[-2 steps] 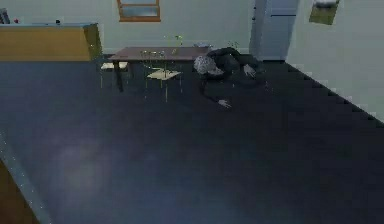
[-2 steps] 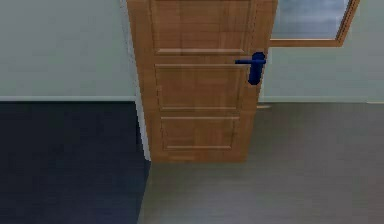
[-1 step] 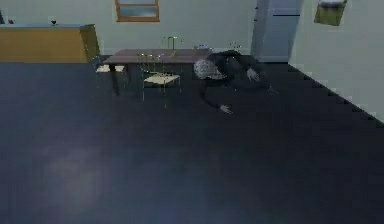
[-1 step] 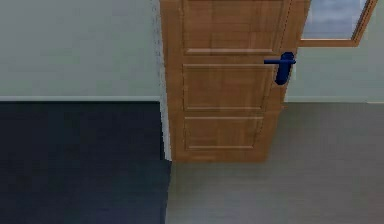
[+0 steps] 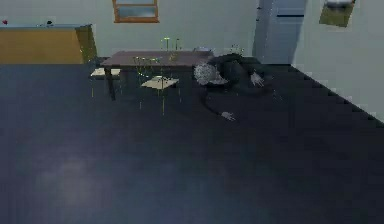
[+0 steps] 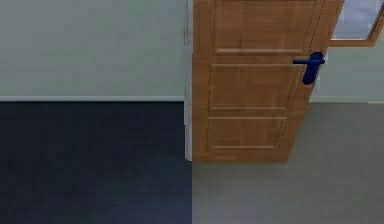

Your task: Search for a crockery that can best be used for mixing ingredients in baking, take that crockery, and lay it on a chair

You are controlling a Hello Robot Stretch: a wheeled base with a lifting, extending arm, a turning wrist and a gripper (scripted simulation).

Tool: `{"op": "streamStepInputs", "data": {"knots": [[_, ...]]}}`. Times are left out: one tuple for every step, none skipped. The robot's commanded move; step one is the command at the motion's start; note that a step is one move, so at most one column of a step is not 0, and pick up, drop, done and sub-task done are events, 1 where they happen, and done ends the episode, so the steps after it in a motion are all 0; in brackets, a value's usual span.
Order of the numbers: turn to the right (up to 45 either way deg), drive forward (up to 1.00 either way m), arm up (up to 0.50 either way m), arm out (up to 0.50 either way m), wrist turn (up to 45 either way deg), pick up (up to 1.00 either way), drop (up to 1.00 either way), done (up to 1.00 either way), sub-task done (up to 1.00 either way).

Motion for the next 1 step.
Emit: {"op": "streamStepInputs", "data": {"knots": [[45.0, 0.0, 0.0, 0.0, 0.0, 0.0, 0.0, 0.0, 0.0]]}}
